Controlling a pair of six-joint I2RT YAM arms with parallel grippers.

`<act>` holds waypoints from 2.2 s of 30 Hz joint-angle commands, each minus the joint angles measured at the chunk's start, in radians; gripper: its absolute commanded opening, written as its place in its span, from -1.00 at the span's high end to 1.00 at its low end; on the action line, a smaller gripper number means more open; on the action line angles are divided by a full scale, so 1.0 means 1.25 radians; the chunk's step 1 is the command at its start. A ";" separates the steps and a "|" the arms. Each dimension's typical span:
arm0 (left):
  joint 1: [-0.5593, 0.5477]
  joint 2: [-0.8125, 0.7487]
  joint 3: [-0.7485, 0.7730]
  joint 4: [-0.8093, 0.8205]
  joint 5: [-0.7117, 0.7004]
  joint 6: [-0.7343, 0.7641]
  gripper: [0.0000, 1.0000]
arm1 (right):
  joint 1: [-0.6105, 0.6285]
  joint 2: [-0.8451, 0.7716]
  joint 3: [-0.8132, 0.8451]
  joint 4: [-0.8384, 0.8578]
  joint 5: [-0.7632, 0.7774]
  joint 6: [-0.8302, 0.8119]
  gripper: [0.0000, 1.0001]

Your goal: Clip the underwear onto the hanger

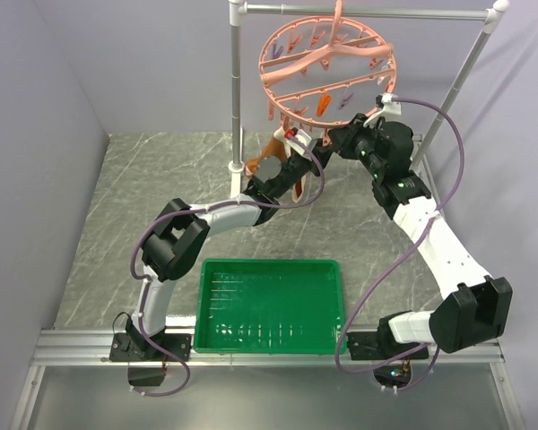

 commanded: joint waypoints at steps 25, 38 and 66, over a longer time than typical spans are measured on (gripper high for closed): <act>0.122 -0.090 0.048 -0.056 0.368 -0.219 -0.26 | -0.004 -0.015 0.024 0.046 -0.134 -0.223 1.00; 0.146 -0.070 0.056 0.001 0.433 -0.301 0.22 | -0.012 0.010 0.038 0.087 -0.214 -0.168 1.00; 0.131 -0.078 -0.037 0.086 0.397 -0.205 0.99 | -0.012 -0.013 0.044 0.069 -0.230 -0.021 -0.34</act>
